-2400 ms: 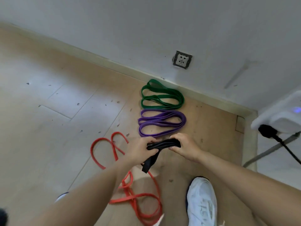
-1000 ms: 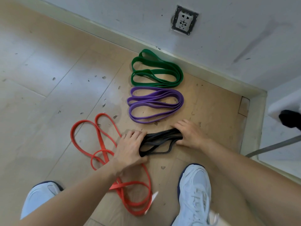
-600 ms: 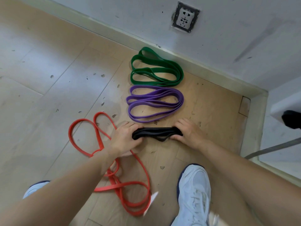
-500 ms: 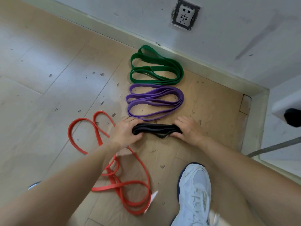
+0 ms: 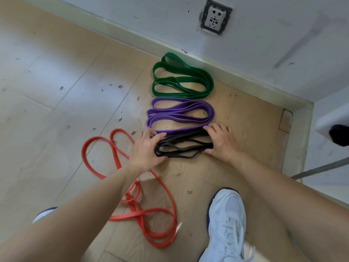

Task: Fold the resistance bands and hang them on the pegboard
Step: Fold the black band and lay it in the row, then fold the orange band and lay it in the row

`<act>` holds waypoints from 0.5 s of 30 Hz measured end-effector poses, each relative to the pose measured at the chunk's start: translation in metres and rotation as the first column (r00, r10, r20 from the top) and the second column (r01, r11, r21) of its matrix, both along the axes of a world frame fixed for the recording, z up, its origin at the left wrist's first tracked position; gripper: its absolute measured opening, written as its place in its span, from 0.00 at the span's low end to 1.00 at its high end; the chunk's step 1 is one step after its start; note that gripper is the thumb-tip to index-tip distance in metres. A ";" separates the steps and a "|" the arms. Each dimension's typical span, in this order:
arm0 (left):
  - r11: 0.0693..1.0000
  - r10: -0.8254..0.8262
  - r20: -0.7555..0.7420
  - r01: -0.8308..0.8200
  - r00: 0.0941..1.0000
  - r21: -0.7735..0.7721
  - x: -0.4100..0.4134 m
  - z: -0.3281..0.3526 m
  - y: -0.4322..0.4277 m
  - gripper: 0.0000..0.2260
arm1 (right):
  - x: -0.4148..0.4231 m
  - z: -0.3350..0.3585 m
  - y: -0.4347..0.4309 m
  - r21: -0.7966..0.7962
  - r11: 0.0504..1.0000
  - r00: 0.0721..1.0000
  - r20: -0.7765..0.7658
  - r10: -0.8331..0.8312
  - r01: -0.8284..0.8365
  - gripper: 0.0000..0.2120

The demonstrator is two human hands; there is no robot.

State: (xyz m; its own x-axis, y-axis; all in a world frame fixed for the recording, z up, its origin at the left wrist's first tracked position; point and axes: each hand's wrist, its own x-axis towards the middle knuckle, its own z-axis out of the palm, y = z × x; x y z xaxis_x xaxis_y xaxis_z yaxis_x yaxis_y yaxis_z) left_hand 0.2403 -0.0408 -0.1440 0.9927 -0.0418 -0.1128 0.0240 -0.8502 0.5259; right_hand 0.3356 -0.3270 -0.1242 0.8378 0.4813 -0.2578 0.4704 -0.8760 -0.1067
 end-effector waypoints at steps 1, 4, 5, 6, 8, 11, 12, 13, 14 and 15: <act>1.000 0.009 -0.018 -0.009 1.000 -0.017 -0.003 0.000 0.001 0.38 | -0.002 0.000 -0.002 0.001 1.000 1.000 -0.004 0.000 0.000 0.45; 0.998 0.053 -0.048 -0.055 0.997 -0.037 -0.009 0.005 0.005 0.41 | -0.004 0.001 -0.004 0.009 1.000 1.000 -0.022 0.000 0.000 0.47; 0.998 0.046 -0.058 -0.049 0.997 -0.039 -0.012 0.006 0.008 0.41 | -0.005 0.002 -0.004 0.003 1.000 1.000 -0.027 0.007 -0.007 0.48; 0.998 0.033 -0.066 -0.036 0.997 -0.044 -0.015 0.008 0.012 0.40 | -0.007 0.004 -0.005 -0.006 1.000 1.000 -0.022 0.017 -0.018 0.49; 0.998 0.017 -0.077 -0.021 0.997 -0.063 -0.022 0.011 0.023 0.38 | -0.012 0.009 -0.004 -0.012 0.998 0.998 0.022 0.054 -0.054 0.50; 0.999 0.012 -0.116 -0.017 0.993 -0.046 -0.037 0.020 0.041 0.32 | -0.031 0.014 0.006 0.071 0.986 0.982 0.123 0.141 -0.150 0.46; 1.000 0.010 -0.115 -0.012 0.993 -0.020 -0.042 0.023 0.048 0.29 | -0.040 0.014 0.013 0.111 0.974 0.972 0.156 0.177 -0.196 0.41; 1.000 0.007 -0.111 -0.005 0.994 0.012 -0.049 0.026 0.055 0.26 | -0.050 0.012 0.020 0.145 0.958 0.958 0.183 0.220 -0.248 0.36; 0.999 -0.003 -0.105 0.007 0.994 0.042 -0.055 0.028 0.062 0.22 | -0.062 0.011 0.028 0.179 0.940 0.948 0.186 0.257 -0.290 0.30; 0.997 -0.017 -0.102 0.025 0.995 0.069 -0.062 0.030 0.069 0.19 | -0.074 0.008 0.037 0.222 0.923 0.945 0.159 0.284 -0.315 0.25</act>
